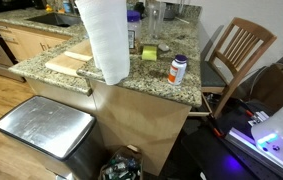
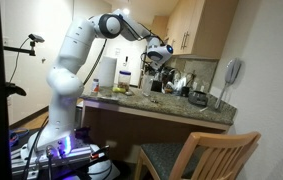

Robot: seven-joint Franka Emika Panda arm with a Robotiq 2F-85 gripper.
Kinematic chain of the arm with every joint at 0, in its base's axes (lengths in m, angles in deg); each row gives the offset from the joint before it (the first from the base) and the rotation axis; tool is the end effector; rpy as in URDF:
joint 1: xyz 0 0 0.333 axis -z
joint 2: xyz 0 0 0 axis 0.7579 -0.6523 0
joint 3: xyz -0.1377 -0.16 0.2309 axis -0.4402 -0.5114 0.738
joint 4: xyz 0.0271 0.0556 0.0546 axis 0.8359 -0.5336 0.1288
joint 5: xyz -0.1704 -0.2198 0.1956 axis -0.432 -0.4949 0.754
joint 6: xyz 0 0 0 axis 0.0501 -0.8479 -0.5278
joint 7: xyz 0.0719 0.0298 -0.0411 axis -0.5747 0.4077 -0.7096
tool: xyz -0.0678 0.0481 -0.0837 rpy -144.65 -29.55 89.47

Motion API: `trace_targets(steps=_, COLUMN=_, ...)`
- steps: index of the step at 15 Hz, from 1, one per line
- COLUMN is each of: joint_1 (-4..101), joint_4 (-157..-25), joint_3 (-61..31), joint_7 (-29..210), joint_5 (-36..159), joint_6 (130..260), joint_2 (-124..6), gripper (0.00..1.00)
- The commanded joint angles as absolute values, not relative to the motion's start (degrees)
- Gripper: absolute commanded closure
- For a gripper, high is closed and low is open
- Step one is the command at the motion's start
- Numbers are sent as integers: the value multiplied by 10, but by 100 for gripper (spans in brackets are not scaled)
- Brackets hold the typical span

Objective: Pick the spoon on top of the paper towel and put it on the table

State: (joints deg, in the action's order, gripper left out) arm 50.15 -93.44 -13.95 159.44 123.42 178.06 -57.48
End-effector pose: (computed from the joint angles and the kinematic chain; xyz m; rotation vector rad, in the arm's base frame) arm 0.6145 0.0174 0.5019 -1.4189 1.7677 0.5219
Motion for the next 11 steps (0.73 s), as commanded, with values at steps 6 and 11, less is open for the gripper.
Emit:
trace_targets(steps=6, joint_1=501, joint_4=-935, joint_3=-133, joint_7=1587, joint_5=1232, joint_6=1790, joint_2=-533, gripper=1)
trace_targets(steps=11, joint_1=501, joint_4=-927, joint_3=-132, joint_7=1586, joint_5=1219, joint_6=1785, joint_2=-518, gripper=0)
